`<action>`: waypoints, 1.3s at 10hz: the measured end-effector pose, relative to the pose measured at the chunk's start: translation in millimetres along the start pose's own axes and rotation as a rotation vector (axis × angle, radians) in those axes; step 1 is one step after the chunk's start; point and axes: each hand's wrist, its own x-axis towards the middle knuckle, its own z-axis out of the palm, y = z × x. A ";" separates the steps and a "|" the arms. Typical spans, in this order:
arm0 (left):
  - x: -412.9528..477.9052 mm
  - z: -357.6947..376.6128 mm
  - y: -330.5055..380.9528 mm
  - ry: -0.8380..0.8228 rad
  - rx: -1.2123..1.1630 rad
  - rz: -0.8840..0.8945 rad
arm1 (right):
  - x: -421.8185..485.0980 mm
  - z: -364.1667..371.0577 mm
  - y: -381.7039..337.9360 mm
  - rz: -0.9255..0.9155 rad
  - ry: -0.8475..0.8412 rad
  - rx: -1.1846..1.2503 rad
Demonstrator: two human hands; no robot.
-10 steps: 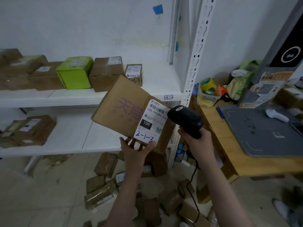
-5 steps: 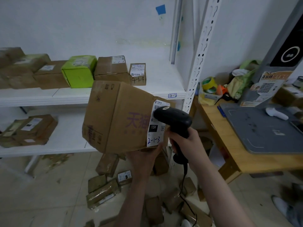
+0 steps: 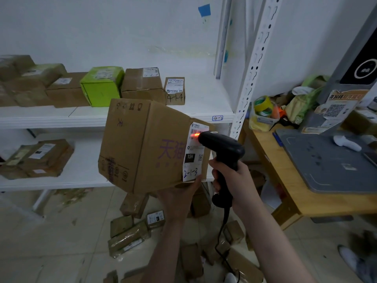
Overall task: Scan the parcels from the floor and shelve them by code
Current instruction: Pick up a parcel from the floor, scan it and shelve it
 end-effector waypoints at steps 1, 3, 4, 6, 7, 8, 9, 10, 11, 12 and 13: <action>-3.4 -0.1 6.9 0.032 -0.068 0.042 | -0.7 -1.1 -1.0 -0.009 -0.001 0.000; 4.9 11.8 -5.4 0.138 -0.348 0.344 | 1.5 -6.2 -1.8 -0.051 0.010 -0.003; 6.5 15.6 -0.9 0.148 -0.346 0.388 | 5.5 -14.5 0.2 -0.048 0.053 0.010; 10.1 29.3 3.0 0.138 -0.173 0.204 | 25.7 -57.6 9.1 -0.009 0.267 0.007; 12.2 44.5 5.0 0.055 -0.151 0.117 | 42.2 -95.0 18.6 0.045 0.423 0.016; 14.0 66.7 7.3 -0.016 -0.171 0.035 | 63.3 -143.1 34.9 0.112 0.564 0.031; 16.7 94.3 3.1 -0.103 -0.183 -0.077 | 84.9 -195.5 58.1 0.156 0.734 -0.010; 14.9 127.5 1.9 -0.179 -0.145 -0.180 | 103.8 -244.3 78.0 0.195 0.854 -0.072; 10.9 161.4 -0.8 -0.263 -0.164 -0.336 | 121.3 -287.1 91.6 0.272 0.915 -0.132; 10.9 189.9 -4.5 -0.308 -0.171 -0.454 | 141.1 -324.3 107.9 0.358 0.888 -0.239; 10.3 216.5 -2.4 -0.322 -0.208 -0.535 | 162.1 -354.8 123.3 0.421 0.808 -0.360</action>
